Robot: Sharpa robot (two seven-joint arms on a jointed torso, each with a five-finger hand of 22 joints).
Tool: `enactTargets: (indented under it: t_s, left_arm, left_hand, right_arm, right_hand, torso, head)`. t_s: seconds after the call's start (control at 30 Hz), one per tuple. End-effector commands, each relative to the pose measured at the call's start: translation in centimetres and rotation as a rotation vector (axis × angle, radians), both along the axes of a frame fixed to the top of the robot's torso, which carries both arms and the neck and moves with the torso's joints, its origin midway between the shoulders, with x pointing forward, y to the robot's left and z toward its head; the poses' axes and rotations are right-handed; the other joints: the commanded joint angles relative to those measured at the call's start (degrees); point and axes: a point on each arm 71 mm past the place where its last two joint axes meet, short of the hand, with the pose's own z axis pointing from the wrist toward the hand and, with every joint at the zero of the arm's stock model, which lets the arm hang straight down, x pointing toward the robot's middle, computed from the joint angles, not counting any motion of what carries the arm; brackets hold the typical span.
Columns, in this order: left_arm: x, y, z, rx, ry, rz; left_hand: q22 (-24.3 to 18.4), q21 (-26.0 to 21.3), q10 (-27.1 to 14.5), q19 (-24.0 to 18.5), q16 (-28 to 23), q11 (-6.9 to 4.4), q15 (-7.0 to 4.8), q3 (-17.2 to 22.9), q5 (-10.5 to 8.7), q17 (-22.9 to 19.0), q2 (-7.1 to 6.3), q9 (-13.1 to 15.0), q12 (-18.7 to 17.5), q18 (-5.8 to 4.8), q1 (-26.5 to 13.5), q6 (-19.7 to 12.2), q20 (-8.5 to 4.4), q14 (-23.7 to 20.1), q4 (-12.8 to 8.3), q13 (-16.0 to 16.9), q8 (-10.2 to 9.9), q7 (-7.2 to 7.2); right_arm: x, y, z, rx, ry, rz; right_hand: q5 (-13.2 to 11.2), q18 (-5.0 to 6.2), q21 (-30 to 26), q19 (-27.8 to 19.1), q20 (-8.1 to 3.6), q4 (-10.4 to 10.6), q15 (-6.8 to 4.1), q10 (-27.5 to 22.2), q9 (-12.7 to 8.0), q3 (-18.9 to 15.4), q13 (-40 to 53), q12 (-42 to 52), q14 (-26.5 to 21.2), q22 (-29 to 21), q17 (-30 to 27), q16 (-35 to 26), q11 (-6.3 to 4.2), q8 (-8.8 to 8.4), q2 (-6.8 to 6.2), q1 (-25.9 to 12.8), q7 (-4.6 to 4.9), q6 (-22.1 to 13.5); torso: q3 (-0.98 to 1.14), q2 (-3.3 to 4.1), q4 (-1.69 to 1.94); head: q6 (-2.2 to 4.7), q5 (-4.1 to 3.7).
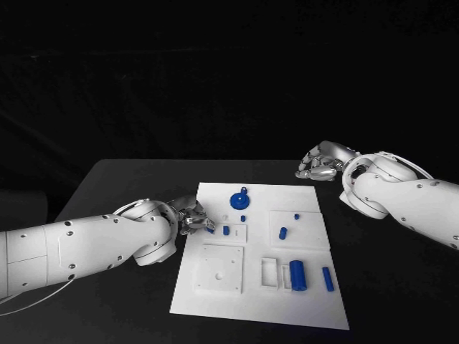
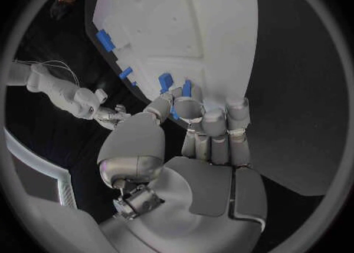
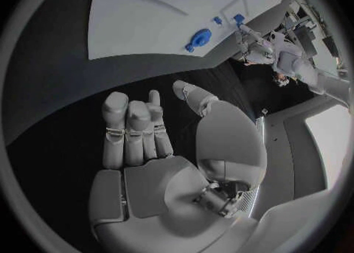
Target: Assemble the parts on the task board
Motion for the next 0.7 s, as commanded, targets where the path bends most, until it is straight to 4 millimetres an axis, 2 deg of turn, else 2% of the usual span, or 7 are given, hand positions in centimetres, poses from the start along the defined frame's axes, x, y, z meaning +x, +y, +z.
enactTargets:
  t_s: [0.03, 0.7]
  left_arm:
    - [-0.19, -0.27, -0.16, 0.004, 0.001, -0.008]
    - [-0.26, -0.68, -0.21, 0.005, 0.006, -0.022]
  left_hand:
    - [1.1, 0.19, -1.37, 0.06, 0.27, -1.39, -4.02, 0.48, 0.35, 0.1, 0.11, 7.0, 0.38, 0.56, 0.08, 9.24, -5.89, 3.74, -0.1, 0.07, 0.21, -5.17]
    - [1.1, 0.24, -1.41, 0.02, 0.32, -1.4, -4.02, 0.53, 0.42, 0.18, 0.14, 7.0, 0.45, 0.59, 0.03, 9.22, -5.87, 3.71, -0.11, 0.08, 0.34, -5.18]
  right_arm:
    - [-0.03, 0.1, -0.07, -0.005, 0.007, 0.012]
    - [-0.05, 0.08, -0.12, -0.005, 0.008, 0.012]
  right_hand:
    - [0.22, 4.76, -0.35, -0.3, -0.08, 0.11, -0.21, -0.46, 0.07, -0.28, -0.06, 0.13, -0.18, 0.62, 0.07, -0.37, 0.05, -0.2, 0.02, -0.73, 0.55, 0.01]
    - [0.38, 4.76, -0.36, -0.29, -0.09, 0.09, -0.21, -0.47, 0.09, -0.29, -0.07, 0.14, -0.18, 0.64, 0.09, -0.38, 0.05, -0.2, 0.04, -0.75, 0.55, 0.02]
  torso:
    - [-0.01, -0.01, -0.01]
    - [0.04, -0.02, 0.03]
  head:
    - [-0.07, -0.02]
    - [-0.14, -0.16]
